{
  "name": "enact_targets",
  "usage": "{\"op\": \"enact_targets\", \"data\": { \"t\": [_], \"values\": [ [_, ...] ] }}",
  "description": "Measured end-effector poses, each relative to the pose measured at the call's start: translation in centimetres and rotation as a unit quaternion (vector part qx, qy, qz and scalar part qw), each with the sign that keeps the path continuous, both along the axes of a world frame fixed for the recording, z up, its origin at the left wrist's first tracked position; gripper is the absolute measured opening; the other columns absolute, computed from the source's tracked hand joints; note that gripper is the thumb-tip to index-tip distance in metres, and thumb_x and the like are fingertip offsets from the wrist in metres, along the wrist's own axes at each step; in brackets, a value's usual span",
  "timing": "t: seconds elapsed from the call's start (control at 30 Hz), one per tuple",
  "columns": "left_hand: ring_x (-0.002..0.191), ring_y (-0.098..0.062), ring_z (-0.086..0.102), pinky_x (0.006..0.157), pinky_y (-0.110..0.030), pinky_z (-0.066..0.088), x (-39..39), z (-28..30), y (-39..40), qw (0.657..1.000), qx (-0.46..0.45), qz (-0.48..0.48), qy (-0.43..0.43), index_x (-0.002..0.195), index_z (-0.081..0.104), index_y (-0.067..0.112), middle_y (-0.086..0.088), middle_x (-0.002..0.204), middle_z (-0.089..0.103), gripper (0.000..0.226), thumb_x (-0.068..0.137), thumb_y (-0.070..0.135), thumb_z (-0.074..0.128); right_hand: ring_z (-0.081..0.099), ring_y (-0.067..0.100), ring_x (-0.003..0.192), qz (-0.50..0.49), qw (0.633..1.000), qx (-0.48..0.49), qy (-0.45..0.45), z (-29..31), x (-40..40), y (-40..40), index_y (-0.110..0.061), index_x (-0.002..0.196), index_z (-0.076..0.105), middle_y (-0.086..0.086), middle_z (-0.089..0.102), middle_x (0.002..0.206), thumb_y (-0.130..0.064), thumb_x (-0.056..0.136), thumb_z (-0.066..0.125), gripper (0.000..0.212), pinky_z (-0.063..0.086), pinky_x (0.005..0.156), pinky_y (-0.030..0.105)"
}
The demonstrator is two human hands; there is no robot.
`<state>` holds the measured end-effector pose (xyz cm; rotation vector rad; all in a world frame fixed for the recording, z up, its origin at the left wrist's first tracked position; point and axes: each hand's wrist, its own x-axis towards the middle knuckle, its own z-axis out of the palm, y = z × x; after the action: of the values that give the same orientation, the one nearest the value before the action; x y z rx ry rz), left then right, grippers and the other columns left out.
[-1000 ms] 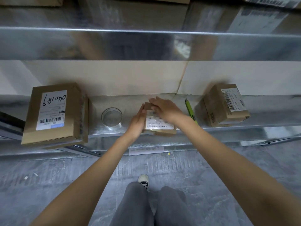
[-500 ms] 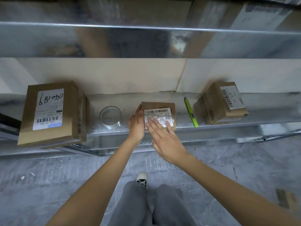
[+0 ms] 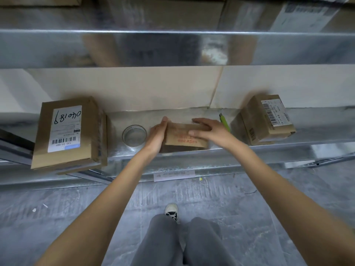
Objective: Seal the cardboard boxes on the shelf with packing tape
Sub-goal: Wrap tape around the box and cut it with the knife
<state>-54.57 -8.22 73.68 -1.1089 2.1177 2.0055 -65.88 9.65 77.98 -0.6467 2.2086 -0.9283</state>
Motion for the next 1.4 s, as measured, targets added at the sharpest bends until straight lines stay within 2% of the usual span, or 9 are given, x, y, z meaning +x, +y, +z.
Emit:
{"op": "enact_targets", "data": {
  "t": [0.1,0.27,0.53,0.63,0.8,0.9,1.03,1.17,1.4],
  "values": [
    [0.122,-0.01,0.053,0.104,-0.019,0.037,0.3,1.1,0.7,0.997,0.009,-0.016,0.072,0.125,0.055,0.026,0.015,0.118,0.062,0.052,0.097,0.062,0.031,0.05,0.013,0.125,0.027,0.999,0.041,-0.005,1.5,-1.6,-1.6,-0.027,0.134,0.056,-0.007,0.057,0.135,-0.054,0.086,0.063,0.054,0.033,0.091,0.015],
    [0.142,-0.009,0.032,0.12,-0.041,0.022,-0.3,-1.3,0.0,0.994,0.052,-0.001,0.101,0.152,0.023,0.034,0.007,0.156,0.034,0.074,0.088,0.069,0.034,0.008,0.018,0.149,0.172,0.905,0.187,0.341,1.2,-0.9,-4.1,-0.027,0.155,0.012,-0.008,0.01,0.162,-0.05,0.102,0.028,0.06,0.009,0.119,0.045],
    [0.144,-0.011,0.029,0.117,-0.027,0.023,-1.6,0.2,-0.4,0.994,0.07,0.002,0.085,0.155,0.014,0.027,0.003,0.158,0.027,0.048,0.108,0.034,0.021,0.01,0.015,0.149,0.241,0.872,0.054,0.424,-1.8,4.2,-2.4,-0.02,0.15,0.032,-0.005,0.027,0.158,-0.037,0.099,0.032,0.054,0.006,0.114,0.064],
    [0.113,0.004,0.057,0.09,-0.013,0.044,-1.7,0.7,0.0,0.992,0.086,0.033,0.084,0.15,0.024,0.032,0.008,0.139,0.049,0.043,0.107,0.037,0.023,-0.001,0.025,0.15,0.16,0.91,0.045,0.379,-2.8,3.3,-0.4,-0.027,0.152,0.025,-0.005,0.012,0.162,-0.044,0.093,0.053,0.068,-0.001,0.113,0.06],
    [0.076,0.004,0.064,0.062,-0.012,0.051,-1.6,1.3,0.7,0.996,0.054,0.035,0.061,0.119,0.054,0.03,0.012,0.096,0.064,0.035,0.106,0.041,0.023,0.056,0.015,0.112,-0.135,0.98,-0.138,0.057,-1.4,0.8,0.2,-0.02,0.138,0.049,-0.017,0.053,0.119,-0.028,0.085,0.073,0.059,0.049,0.096,0.03],
    [0.1,-0.013,0.066,0.087,-0.033,0.053,-1.2,0.3,0.8,0.999,-0.015,-0.023,0.033,0.13,0.054,0.037,0.0,0.112,0.068,0.05,0.097,0.062,0.025,0.059,0.01,0.1,-0.144,0.985,-0.095,0.003,-1.4,-0.7,-0.5,-0.024,0.139,0.047,-0.019,0.056,0.112,-0.04,0.089,0.066,0.056,0.049,0.086,0.025],
    [0.113,-0.04,0.053,0.098,-0.043,0.035,-1.3,-2.1,0.6,0.982,-0.173,-0.07,-0.04,0.128,0.054,0.018,-0.016,0.106,0.062,0.075,0.088,0.066,0.015,0.045,0.026,0.13,-0.136,0.991,0.008,0.001,-3.0,-1.4,-2.4,-0.02,0.152,0.025,0.006,0.043,0.147,-0.047,0.096,0.052,0.068,0.038,0.097,0.028],
    [0.138,-0.026,0.035,0.107,-0.028,0.015,-1.7,-2.1,0.6,0.973,-0.214,-0.075,-0.044,0.15,0.034,0.018,-0.013,0.149,0.042,0.048,0.107,0.036,0.024,0.002,0.022,0.15,0.082,0.935,0.166,0.302,-3.0,-0.6,-4.6,-0.03,0.155,0.007,-0.005,0.004,0.163,-0.046,0.103,0.025,0.057,0.004,0.119,0.05],
    [0.137,-0.024,0.037,0.107,-0.026,0.016,-2.2,-3.1,0.8,0.978,-0.206,-0.036,-0.029,0.149,0.036,0.018,-0.011,0.149,0.043,0.044,0.107,0.027,0.028,0.005,0.017,0.15,0.287,0.857,0.164,0.394,-3.5,4.4,-1.7,-0.02,0.154,0.017,-0.004,0.017,0.161,-0.058,0.097,0.01,0.069,-0.006,0.113,0.065]
  ]
}}
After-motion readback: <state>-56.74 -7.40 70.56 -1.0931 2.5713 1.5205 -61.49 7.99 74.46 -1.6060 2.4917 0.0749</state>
